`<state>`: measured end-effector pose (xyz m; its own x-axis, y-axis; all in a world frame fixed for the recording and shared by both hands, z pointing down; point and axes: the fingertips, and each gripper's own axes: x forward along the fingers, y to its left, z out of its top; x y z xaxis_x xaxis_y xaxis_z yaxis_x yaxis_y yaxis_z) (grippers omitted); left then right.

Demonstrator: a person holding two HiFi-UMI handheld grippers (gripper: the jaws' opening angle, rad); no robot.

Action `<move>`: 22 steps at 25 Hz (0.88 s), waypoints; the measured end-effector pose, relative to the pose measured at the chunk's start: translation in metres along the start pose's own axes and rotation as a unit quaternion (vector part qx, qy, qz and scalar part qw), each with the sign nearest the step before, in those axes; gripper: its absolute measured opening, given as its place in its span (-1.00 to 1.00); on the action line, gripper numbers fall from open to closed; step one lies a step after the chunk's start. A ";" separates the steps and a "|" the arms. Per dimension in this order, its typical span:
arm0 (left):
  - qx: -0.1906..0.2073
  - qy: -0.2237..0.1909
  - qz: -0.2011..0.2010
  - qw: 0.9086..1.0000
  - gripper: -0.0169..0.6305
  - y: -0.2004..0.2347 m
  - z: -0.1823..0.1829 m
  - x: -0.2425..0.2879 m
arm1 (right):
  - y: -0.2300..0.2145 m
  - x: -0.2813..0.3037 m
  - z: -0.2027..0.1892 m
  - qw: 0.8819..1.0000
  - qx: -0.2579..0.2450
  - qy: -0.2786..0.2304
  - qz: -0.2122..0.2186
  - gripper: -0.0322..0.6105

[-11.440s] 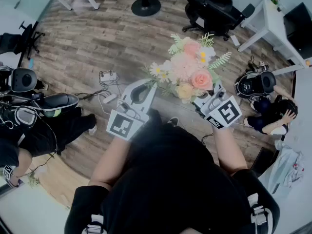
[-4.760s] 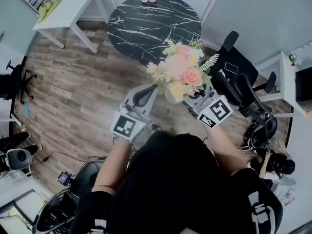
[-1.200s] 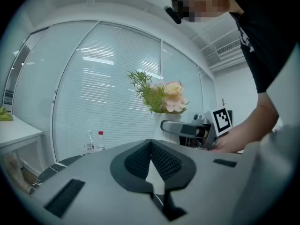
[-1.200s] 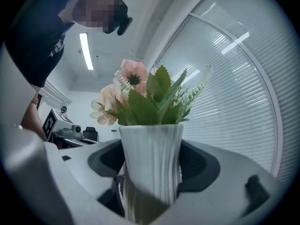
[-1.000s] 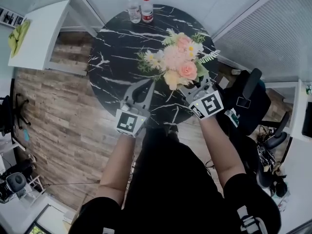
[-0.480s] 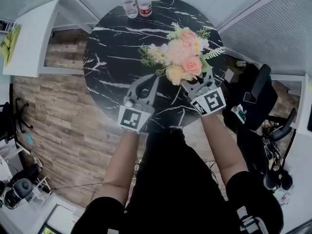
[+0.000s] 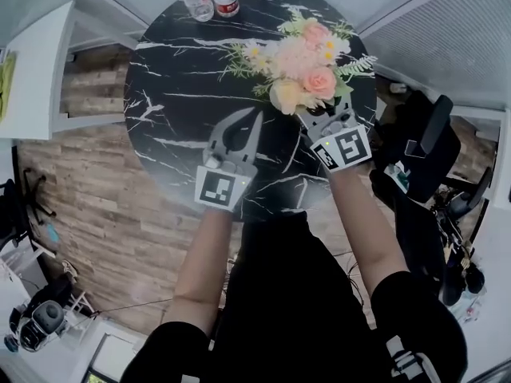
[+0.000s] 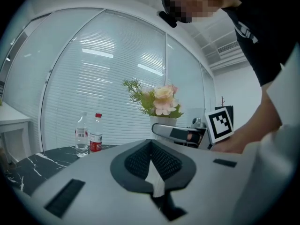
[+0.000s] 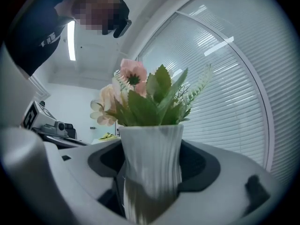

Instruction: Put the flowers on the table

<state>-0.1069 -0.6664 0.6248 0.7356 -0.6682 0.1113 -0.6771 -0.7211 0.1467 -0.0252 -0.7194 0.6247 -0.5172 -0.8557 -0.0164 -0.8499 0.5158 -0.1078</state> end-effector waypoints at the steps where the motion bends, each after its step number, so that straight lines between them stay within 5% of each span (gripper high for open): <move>1: -0.005 0.000 0.000 1.000 -0.91 0.001 -0.002 0.002 | -0.002 0.001 -0.003 1.000 -0.001 -0.001 -0.004 0.19; 12: 0.014 0.013 -0.020 1.000 -0.91 0.011 -0.018 0.022 | -0.003 0.007 -0.012 0.999 -0.033 -0.004 0.003 0.19; 22: 0.009 0.015 -0.037 0.999 -0.91 0.004 -0.016 0.026 | 0.001 0.006 -0.019 0.998 -0.023 0.048 0.036 0.20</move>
<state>-0.0907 -0.6838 0.6443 0.7839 -0.6070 0.1308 -0.6207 -0.7719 0.1378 -0.0310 -0.7228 0.6433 -0.5828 -0.8093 0.0730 -0.8125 0.5794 -0.0640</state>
